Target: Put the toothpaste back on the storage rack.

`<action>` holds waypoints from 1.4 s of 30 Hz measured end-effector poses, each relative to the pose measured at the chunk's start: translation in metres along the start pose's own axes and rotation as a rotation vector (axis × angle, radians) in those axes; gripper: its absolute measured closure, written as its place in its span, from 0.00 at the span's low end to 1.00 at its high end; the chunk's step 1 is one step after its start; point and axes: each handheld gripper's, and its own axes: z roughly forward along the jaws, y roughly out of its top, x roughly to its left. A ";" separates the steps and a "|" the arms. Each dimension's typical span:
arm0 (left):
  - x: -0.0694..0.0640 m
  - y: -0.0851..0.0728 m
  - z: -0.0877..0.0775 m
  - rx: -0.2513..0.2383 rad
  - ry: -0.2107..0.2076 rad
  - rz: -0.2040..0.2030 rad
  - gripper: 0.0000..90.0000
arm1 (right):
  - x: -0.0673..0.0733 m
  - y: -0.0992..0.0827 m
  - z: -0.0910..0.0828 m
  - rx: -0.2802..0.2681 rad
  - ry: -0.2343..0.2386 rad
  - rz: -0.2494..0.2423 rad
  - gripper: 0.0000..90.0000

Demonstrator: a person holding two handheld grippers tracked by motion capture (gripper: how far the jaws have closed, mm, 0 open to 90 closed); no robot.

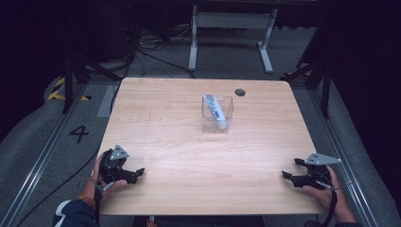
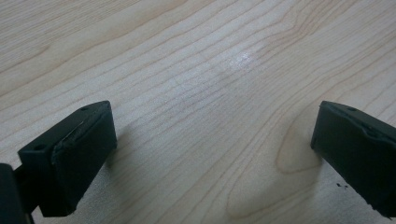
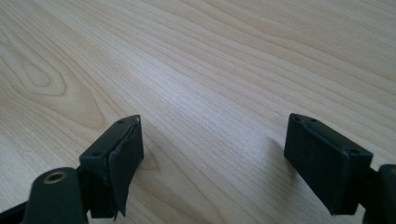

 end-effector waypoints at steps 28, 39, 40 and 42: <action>-0.001 0.000 0.000 0.005 -0.007 -0.015 0.00 | 0.001 0.000 0.000 0.007 -0.031 0.030 0.17; -0.001 0.000 0.001 0.001 -0.005 -0.012 0.00 | 0.002 0.000 0.000 0.007 -0.035 0.028 0.17; -0.001 0.000 0.001 0.001 -0.005 -0.014 0.00 | 0.002 0.000 0.000 0.008 -0.035 0.029 0.17; -0.001 0.000 0.001 0.001 -0.005 -0.013 0.00 | 0.001 0.000 0.001 0.007 -0.033 0.031 0.17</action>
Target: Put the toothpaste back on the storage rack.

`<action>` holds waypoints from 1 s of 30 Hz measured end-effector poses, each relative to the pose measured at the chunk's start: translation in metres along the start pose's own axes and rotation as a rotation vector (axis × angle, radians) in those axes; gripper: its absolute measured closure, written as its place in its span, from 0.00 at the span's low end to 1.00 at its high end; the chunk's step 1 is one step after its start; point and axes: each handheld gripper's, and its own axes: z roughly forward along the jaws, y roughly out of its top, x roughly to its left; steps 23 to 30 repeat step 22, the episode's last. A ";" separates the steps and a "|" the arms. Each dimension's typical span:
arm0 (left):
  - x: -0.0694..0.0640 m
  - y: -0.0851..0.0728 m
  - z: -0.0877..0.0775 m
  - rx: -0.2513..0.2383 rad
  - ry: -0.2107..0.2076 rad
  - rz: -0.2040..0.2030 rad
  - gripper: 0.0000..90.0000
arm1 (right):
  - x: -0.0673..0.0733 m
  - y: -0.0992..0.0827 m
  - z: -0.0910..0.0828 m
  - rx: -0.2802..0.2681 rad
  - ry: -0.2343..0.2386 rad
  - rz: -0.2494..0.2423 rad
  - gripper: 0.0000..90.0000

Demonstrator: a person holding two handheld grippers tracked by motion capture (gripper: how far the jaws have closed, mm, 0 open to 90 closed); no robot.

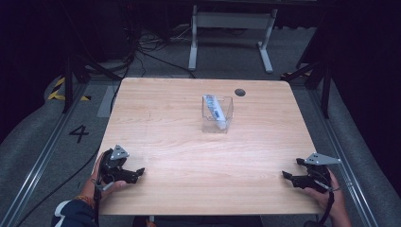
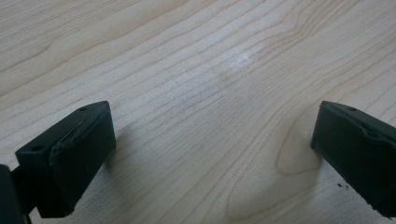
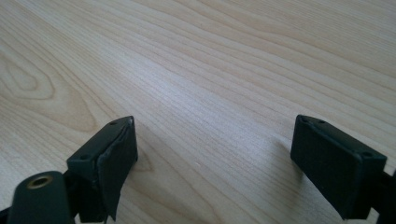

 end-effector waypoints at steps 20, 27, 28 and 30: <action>-0.002 0.000 0.000 0.002 0.007 -0.017 0.00 | 0.000 0.000 0.000 0.001 -0.002 0.003 0.16; -0.002 0.000 0.000 0.001 0.009 -0.020 0.00 | 0.000 0.000 0.000 0.002 -0.002 0.003 0.16; -0.002 0.000 0.000 0.001 0.009 -0.020 0.00 | 0.000 0.000 0.000 0.002 -0.002 0.003 0.16; -0.002 0.000 0.000 0.001 0.009 -0.020 0.00 | 0.000 0.000 0.000 0.002 -0.002 0.003 0.16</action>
